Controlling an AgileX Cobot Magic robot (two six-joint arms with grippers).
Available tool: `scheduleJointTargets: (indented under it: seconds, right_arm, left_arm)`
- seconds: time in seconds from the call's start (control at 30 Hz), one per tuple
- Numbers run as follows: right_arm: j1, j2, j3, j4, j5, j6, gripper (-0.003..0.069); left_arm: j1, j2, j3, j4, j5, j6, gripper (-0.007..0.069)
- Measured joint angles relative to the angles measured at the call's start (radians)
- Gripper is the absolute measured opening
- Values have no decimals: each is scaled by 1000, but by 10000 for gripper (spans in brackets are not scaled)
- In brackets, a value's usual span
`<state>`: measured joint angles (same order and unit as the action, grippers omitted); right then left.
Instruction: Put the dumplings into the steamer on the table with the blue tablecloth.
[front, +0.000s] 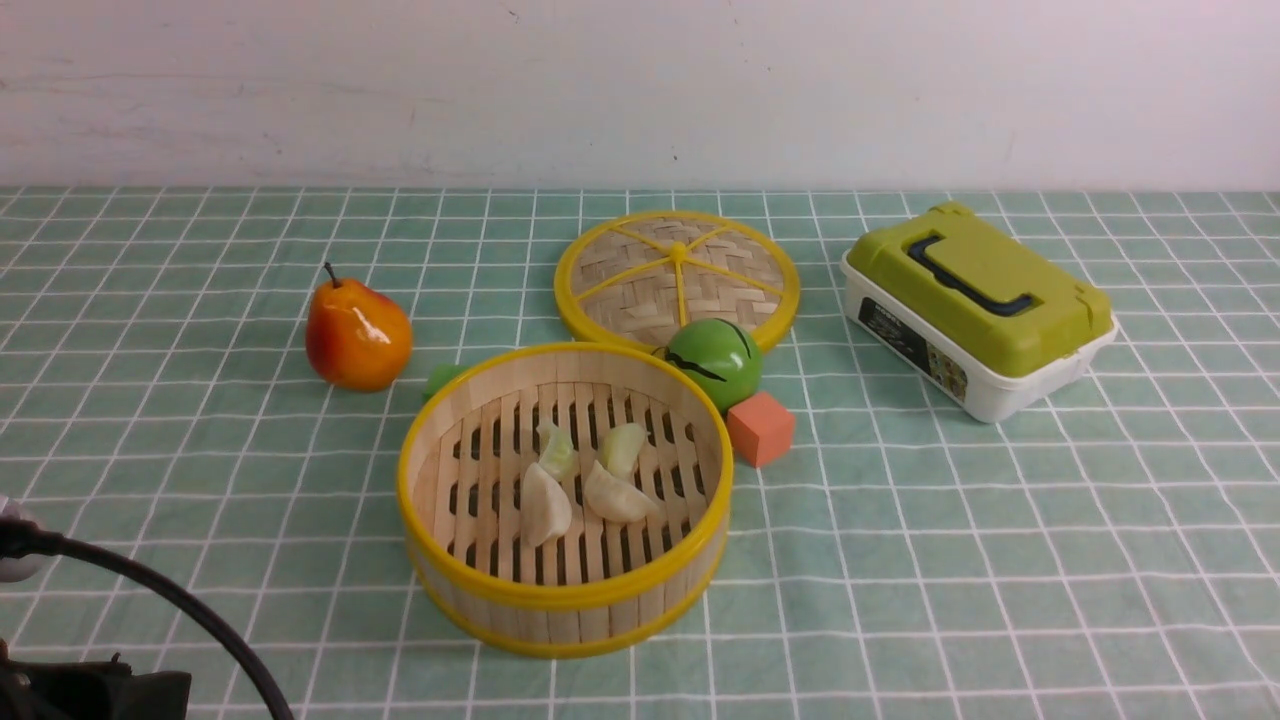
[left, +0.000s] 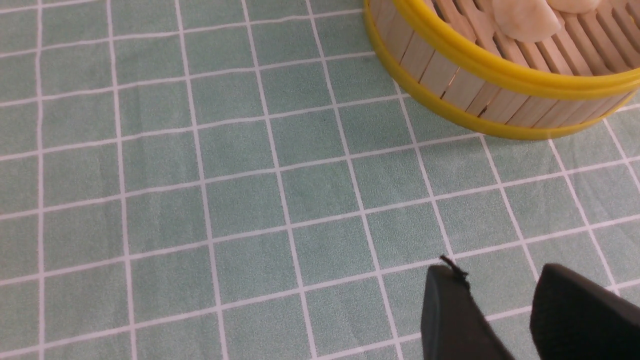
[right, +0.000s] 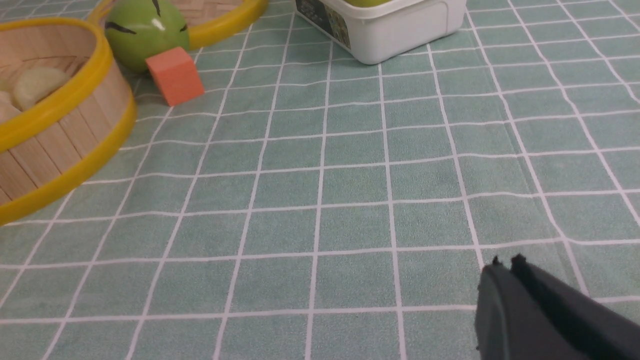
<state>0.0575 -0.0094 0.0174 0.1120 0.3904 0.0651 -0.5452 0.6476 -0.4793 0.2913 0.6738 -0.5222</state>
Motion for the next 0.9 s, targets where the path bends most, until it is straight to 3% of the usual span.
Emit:
scheduleJointTargets:
  seconds: [0.27, 0.53, 0.7, 0.9]
  right_arm:
    - [0, 0, 0, 0, 1, 0, 1]
    - [1, 0, 0, 0, 1, 0, 8]
    - [1, 0, 0, 0, 1, 0, 12]
    - [1, 0, 0, 0, 1, 0, 15]
  left_arm:
    - [0, -35, 54, 9, -36, 0, 237]
    - [86, -307, 220, 67, -174, -90, 237]
    - [263, -540, 332, 77, -368, -136, 237]
    - [409, -656, 490, 80, -394, -139, 237]
